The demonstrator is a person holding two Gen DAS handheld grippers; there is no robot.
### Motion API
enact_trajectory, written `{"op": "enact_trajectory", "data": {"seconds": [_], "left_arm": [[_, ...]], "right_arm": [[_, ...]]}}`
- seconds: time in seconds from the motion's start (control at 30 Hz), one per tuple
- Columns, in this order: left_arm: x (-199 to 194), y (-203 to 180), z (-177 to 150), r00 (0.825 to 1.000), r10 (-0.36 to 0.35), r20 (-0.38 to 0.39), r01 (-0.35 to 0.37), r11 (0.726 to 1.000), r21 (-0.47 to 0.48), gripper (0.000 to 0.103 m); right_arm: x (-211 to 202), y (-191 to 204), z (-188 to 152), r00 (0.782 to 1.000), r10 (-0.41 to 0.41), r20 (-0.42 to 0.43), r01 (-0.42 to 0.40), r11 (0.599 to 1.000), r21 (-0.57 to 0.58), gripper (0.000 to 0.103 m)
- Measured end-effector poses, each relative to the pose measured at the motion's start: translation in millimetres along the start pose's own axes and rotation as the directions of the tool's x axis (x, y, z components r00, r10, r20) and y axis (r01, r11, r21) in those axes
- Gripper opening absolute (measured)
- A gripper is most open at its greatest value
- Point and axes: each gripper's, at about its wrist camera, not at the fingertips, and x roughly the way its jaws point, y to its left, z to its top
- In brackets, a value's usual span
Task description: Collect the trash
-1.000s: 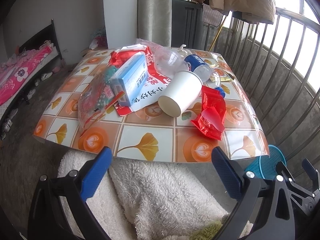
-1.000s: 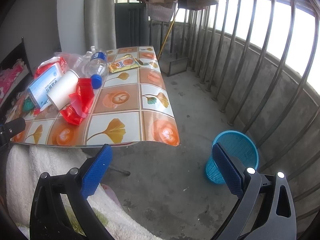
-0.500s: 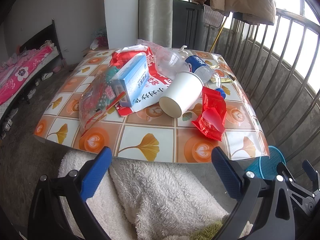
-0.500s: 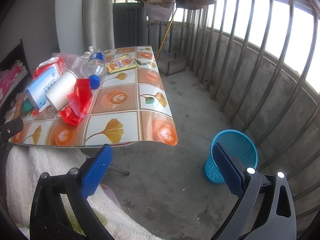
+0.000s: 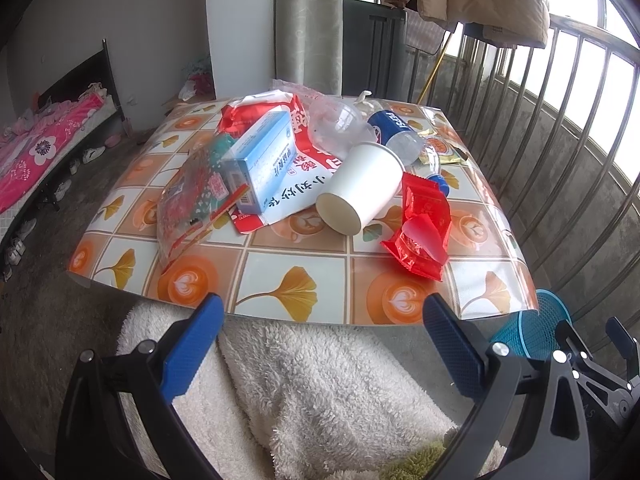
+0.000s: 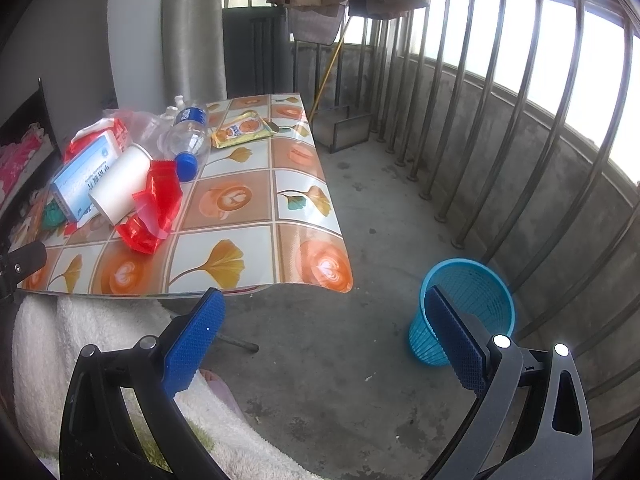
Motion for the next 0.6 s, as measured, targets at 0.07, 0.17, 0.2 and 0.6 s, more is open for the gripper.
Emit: {"op": "enact_trajectory", "data": {"seconds": [0.07, 0.17, 0.2, 0.6], "left_arm": [[0.0, 0.0, 0.1, 1.000, 0.000, -0.001, 0.000, 1.000, 0.000, 0.098], [0.1, -0.3, 0.0, 1.000, 0.001, -0.002, -0.001, 1.000, 0.000, 0.098], [0.0, -1.4, -0.1, 1.000, 0.002, -0.003, -0.002, 1.000, 0.001, 0.098], [-1.6, 0.4, -0.3, 1.000, 0.005, 0.003, -0.005, 1.000, 0.000, 0.098]], "right_arm": [[-0.1, -0.1, 0.1, 1.000, 0.000, 0.000, 0.000, 1.000, 0.000, 0.095], [-0.5, -0.3, 0.7, 1.000, 0.001, 0.000, -0.001, 1.000, 0.000, 0.095], [-0.7, -0.2, 0.9, 1.000, 0.001, 0.000, -0.001, 1.000, 0.000, 0.095], [-4.5, 7.2, 7.1, 1.000, 0.001, 0.016, -0.001, 1.000, -0.019, 0.095]]}}
